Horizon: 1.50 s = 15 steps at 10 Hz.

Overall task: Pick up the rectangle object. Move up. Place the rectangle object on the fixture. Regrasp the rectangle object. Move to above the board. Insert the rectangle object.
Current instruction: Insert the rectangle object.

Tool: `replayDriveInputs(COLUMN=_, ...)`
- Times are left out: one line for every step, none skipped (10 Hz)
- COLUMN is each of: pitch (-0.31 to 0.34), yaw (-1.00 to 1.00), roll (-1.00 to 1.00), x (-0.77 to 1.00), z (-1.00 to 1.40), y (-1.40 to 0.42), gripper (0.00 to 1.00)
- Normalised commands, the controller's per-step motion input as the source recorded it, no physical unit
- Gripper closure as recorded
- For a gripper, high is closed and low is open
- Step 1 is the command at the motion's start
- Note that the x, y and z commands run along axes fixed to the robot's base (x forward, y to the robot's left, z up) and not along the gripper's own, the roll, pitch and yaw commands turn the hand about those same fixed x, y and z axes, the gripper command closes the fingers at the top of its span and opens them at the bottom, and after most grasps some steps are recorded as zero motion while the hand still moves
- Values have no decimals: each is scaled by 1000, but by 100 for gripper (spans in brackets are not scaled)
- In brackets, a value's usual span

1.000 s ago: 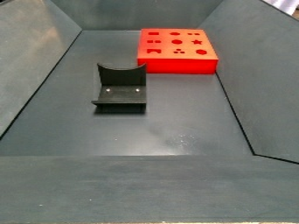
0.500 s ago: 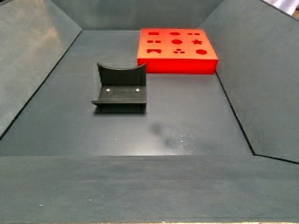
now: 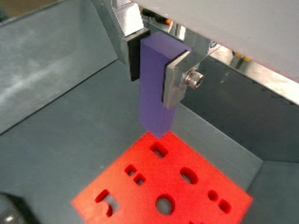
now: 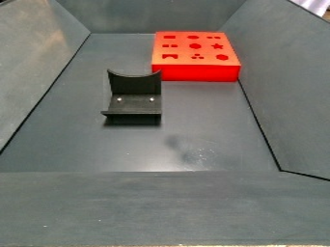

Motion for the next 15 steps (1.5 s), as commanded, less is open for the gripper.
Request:
replayDriveInputs(pitch=-107, yaw=0, roll=-151, x=291, z=-814, y=-111, gripper=100)
replayDriveInputs(pitch=-109, yaw=0, roll=-146, x=306, z=-829, y=-97, gripper=100)
replayDriveInputs(pitch=-101, yaw=0, roll=-126, x=297, z=-877, y=-66, gripper=100)
replayDriveInputs(pitch=-51, yaw=0, roll=-51, x=183, z=-1000, y=0, gripper=100)
replayDriveInputs(pitch=-54, yaw=0, roll=0, x=0, z=-1000, y=0, gripper=100)
replayDriveInputs(pitch=-76, yaw=40, roll=3, x=-23, z=-1000, y=0, gripper=100)
replayDriveInputs(pitch=-70, yaw=74, roll=64, x=-49, z=-1000, y=-43, gripper=100)
replayDriveInputs(pitch=-76, yaw=117, roll=80, x=-77, z=-1000, y=-129, gripper=100)
replayDriveInputs(pitch=-99, yaw=109, roll=74, x=-31, z=-1000, y=-177, gripper=100)
replayDriveInputs(pitch=-116, yaw=126, roll=113, x=-3, z=-969, y=-291, gripper=100)
replayDriveInputs(pitch=-106, yaw=143, roll=196, x=0, z=-869, y=-380, gripper=100)
replayDriveInputs(pitch=-91, yaw=157, roll=277, x=-37, z=-751, y=-409, gripper=100)
replayDriveInputs(pitch=-91, yaw=111, roll=193, x=-197, z=-546, y=-183, gripper=100)
replayDriveInputs(pitch=-137, yaw=126, roll=187, x=-251, z=-609, y=-137, gripper=100)
replayDriveInputs(pitch=-124, yaw=111, roll=154, x=-180, z=-537, y=-117, gripper=100)
